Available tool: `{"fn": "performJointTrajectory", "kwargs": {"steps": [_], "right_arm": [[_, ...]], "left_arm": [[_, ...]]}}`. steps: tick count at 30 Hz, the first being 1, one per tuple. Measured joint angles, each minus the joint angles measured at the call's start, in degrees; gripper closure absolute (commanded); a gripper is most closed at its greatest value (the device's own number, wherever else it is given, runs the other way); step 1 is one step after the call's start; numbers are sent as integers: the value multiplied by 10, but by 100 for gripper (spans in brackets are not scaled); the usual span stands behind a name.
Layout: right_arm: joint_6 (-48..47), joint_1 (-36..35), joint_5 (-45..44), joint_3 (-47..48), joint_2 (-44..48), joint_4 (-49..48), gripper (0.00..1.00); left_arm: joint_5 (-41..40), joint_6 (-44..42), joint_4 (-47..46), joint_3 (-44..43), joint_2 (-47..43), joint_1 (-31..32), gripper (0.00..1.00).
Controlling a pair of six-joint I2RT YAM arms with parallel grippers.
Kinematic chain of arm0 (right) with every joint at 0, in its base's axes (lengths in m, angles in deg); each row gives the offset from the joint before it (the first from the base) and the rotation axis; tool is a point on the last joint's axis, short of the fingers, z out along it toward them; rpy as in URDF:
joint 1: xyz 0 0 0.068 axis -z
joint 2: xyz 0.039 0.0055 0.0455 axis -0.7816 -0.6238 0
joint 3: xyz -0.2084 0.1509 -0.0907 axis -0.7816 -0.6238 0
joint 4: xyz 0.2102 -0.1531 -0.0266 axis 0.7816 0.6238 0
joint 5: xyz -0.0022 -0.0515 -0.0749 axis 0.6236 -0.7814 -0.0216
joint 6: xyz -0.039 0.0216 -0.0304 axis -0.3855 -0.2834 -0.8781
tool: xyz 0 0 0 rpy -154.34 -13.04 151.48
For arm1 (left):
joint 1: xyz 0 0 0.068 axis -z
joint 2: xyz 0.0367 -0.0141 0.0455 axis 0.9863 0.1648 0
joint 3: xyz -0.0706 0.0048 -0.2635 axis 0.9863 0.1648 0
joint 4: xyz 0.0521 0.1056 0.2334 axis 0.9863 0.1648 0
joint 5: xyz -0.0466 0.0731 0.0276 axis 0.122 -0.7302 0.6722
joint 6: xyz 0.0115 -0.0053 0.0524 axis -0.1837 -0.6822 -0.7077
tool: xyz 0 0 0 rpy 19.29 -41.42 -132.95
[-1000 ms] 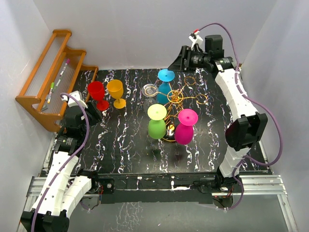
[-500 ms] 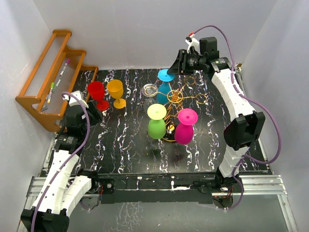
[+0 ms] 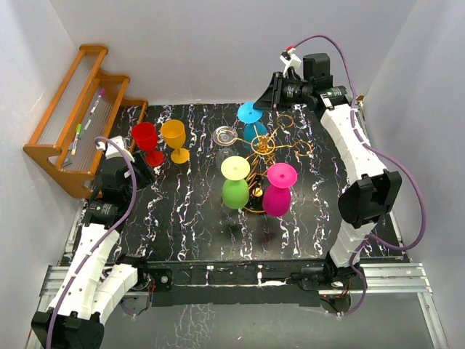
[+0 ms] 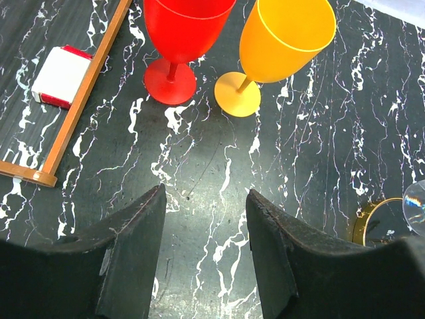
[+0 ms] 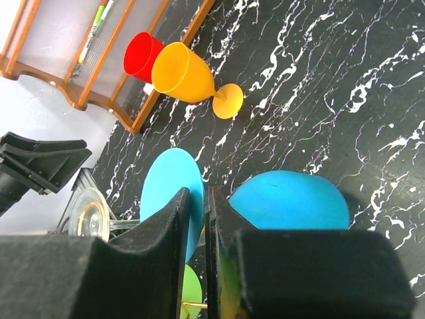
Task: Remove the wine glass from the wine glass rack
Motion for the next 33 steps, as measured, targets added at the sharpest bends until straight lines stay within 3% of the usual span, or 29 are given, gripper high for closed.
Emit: {"fn": "performJointTrajectory", "kwargs": {"steps": [33], "right_arm": [[97, 7, 67, -88, 83, -97, 92]], "left_arm": [[0, 0, 1, 0, 0, 0, 50]]}}
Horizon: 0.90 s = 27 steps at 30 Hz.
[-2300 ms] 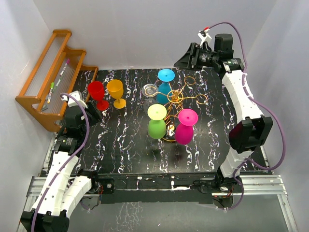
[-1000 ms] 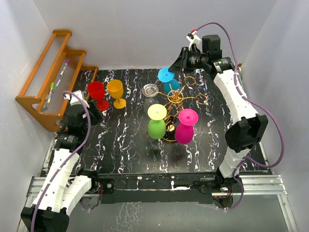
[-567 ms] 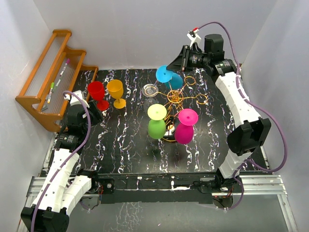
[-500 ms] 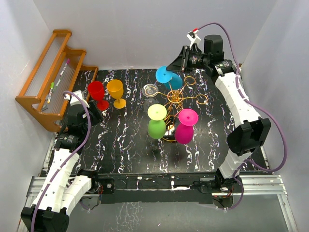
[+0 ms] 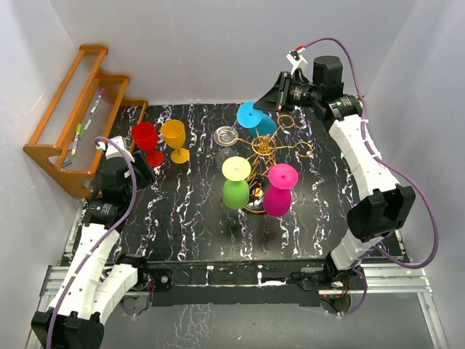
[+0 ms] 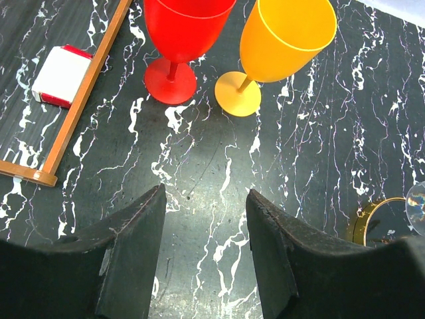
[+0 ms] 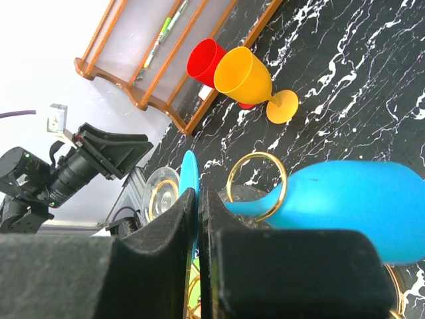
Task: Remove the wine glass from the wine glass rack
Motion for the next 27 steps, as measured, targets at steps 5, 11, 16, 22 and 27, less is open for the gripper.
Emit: {"fn": "performJointTrajectory", "kwargs": {"steps": [5, 11, 16, 22, 27], "right_arm": [[0, 4, 0, -13, 24, -3, 92], [1, 7, 1, -25, 28, -4, 92], [1, 11, 1, -35, 28, -3, 92], [2, 13, 1, -38, 28, -4, 92], [2, 15, 0, -48, 30, -5, 92]], "left_arm": [[0, 0, 1, 0, 0, 0, 50], [0, 0, 1, 0, 0, 0, 50], [0, 0, 1, 0, 0, 0, 50], [0, 0, 1, 0, 0, 0, 49], [0, 0, 1, 0, 0, 0, 49]]}}
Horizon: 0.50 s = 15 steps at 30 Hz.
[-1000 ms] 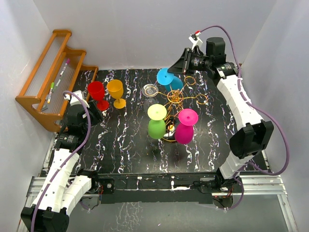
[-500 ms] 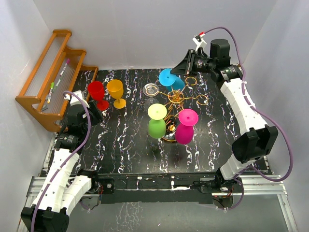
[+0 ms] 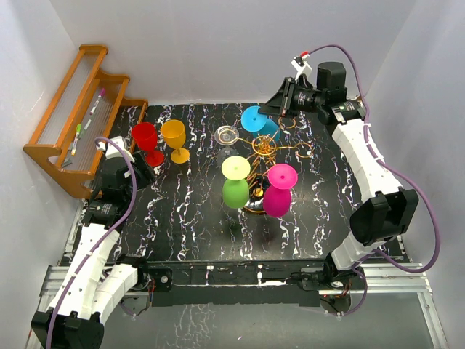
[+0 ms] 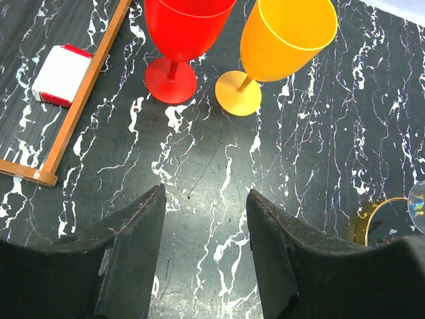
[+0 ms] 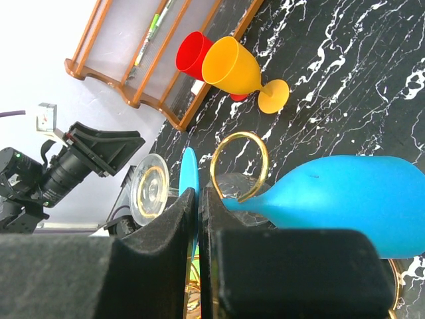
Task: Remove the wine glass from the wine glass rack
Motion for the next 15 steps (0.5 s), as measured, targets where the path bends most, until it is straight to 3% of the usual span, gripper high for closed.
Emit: {"fn": "performJointTrajectory", "kwargs": {"steps": [15], "right_arm": [[0, 11, -23, -19, 21, -23, 92]], "left_arm": [[0, 0, 0, 0, 0, 0, 49]]}}
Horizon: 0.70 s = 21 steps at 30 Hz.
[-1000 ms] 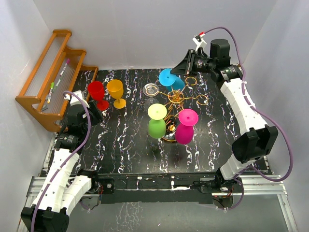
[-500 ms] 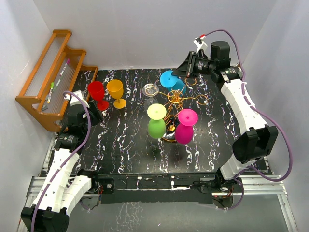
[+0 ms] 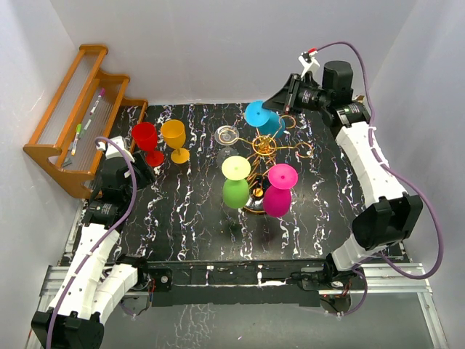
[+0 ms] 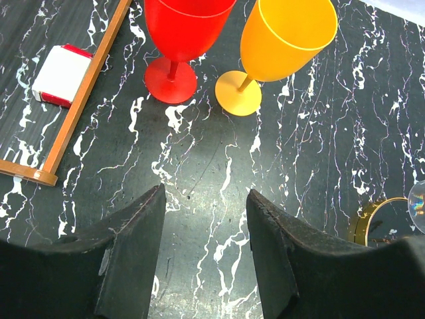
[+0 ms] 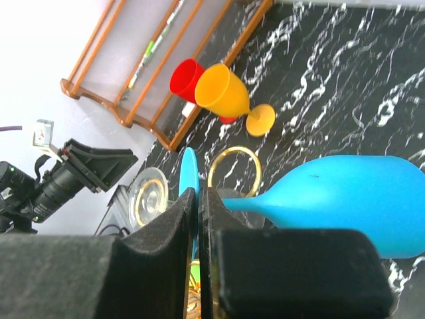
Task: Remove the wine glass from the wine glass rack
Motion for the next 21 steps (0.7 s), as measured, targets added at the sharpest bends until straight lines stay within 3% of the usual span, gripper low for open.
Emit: {"fn": "performJointTrajectory", "kwargs": {"steps": [7, 11, 15, 18, 21], "right_arm": [[-11, -4, -27, 0, 28, -85, 92], [-77, -40, -93, 0, 52, -104, 92], [-211, -179, -212, -23, 86, -129, 92], [-322, -319, -288, -101, 135, -175, 92], [-418, -410, -341, -169, 179, -205, 92]], "left_arm": [[0, 0, 0, 0, 0, 0, 49], [0, 0, 0, 0, 0, 0, 49], [0, 0, 0, 0, 0, 0, 49], [-1, 0, 0, 0, 0, 0, 49], [-7, 3, 5, -2, 0, 0, 49]]}}
